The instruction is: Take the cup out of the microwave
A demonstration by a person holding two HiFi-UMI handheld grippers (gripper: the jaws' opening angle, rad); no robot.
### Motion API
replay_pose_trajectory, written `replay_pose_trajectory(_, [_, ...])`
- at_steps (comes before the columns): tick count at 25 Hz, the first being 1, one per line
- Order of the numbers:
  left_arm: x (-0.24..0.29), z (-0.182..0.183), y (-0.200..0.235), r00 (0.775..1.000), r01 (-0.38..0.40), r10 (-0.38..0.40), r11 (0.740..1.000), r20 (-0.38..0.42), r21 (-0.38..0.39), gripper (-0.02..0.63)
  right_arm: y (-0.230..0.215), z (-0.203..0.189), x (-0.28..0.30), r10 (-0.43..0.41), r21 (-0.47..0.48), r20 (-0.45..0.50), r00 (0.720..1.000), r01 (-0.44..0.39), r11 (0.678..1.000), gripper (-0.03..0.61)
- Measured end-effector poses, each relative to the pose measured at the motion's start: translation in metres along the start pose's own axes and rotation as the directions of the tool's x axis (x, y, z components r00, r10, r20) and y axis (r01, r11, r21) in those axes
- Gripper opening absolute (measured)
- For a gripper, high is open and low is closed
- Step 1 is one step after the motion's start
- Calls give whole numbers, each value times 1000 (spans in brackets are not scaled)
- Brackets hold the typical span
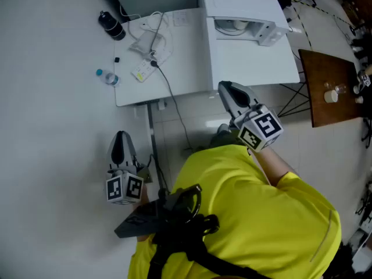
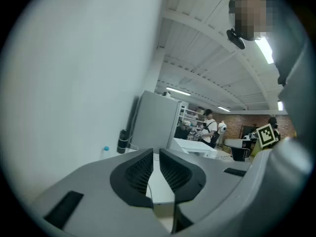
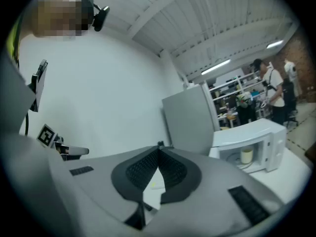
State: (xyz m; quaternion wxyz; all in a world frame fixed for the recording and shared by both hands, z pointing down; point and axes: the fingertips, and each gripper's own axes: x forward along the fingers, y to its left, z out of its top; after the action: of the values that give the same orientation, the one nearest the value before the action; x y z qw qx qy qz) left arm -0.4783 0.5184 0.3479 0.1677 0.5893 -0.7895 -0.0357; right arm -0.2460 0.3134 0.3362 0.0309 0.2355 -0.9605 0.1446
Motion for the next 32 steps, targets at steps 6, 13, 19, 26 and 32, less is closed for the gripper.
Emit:
replay_pose_trajectory(6, [51,-25,-97,997,65,-65,998,-50,-8,34,-100,26,-68,-115,26,50,992,113,993,5])
replay_pose_trajectory(13, [104,-42,-196,980,183,-183,983,-80,-8,34,-178,25,-130,-198,57,36,979,196,979,5])
replay_pose_trajectory(19, [155,-66,-291,948,292,-288,956,-137,10,34,-251,26,-185,-277,90,50,960,272,958,5])
replay_pose_trajectory(26, [202,-107,-394,900,402,-393,915,-189,10,34,-331,27,-260,-392,97,69,917,385,918,5])
replay_pose_trajectory(32, [223,-107,-446,877,457,-446,889,-176,22,34,-359,21,-289,-418,121,67,906,408,905,5])
